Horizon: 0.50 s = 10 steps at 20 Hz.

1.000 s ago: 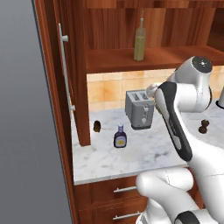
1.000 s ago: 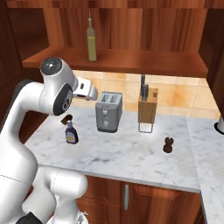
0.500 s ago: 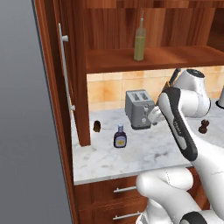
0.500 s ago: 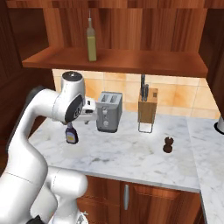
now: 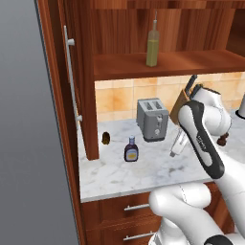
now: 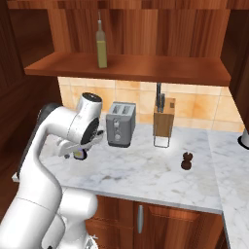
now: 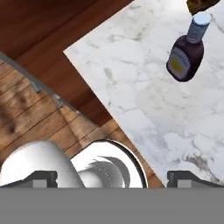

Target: There are various items on the counter. Only move the condiments/shakers into the cabinet.

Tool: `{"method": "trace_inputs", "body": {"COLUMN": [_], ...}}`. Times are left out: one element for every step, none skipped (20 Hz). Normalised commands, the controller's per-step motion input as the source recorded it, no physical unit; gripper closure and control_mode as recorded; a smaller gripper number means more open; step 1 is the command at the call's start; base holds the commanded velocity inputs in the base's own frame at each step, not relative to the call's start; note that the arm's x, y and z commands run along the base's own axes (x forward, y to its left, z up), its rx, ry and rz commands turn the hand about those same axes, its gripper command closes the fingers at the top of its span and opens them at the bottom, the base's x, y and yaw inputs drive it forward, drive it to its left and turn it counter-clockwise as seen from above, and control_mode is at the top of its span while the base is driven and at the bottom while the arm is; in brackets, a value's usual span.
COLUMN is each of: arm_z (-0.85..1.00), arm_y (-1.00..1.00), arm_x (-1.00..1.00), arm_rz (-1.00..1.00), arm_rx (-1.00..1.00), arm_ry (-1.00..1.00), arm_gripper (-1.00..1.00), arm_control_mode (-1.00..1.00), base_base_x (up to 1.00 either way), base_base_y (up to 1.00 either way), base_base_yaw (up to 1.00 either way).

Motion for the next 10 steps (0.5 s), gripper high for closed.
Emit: {"method": "trace_inputs", "body": {"arm_z": [-0.22, -0.12, -0.10, -0.09, -0.10, -0.10, -0.09, -0.01, 0.00, 0.00], "arm_y": [0.01, 0.00, 0.00, 0.00, -0.02, -0.04, -0.03, 0.00, 0.00, 0.00], "arm_x": [0.00, 0.00, 0.00, 0.00, 0.00, 0.00, 0.00, 0.00, 0.14, 0.12], "arm_rz": [0.47, 0.42, 0.34, 0.28, 0.22, 0.20, 0.19, 0.18, 0.20, 0.18], "arm_rx": [0.33, 0.38, 0.48, 0.55, 0.61, 0.63, 0.63, 0.55, 0.31, 0.13], "arm_ry": [-0.18, -0.22, -0.23, -0.23, -0.23, -0.23, -0.23, -0.23, -0.07, 0.00], "arm_gripper": [-1.00, -1.00, -1.00, -1.00, -1.00, -1.00, -1.00, -1.00, -1.00, -1.00], "arm_control_mode": [-1.00, -1.00, -1.00, -1.00, -1.00, -1.00, -1.00, -1.00, -1.00, -1.00], "base_base_x": [0.00, 0.00, 0.00, 0.00, 0.00, 0.00, 0.00, 0.00, 0.00, 0.00], "base_base_y": [0.00, 0.00, 0.00, 0.00, 0.00, 0.00, 0.00, 0.00, 0.00, 0.00], "base_base_yaw": [0.00, 0.00, 0.00, 0.00, 0.00, 0.00, 0.00, 0.00, 0.00, 0.00]}}
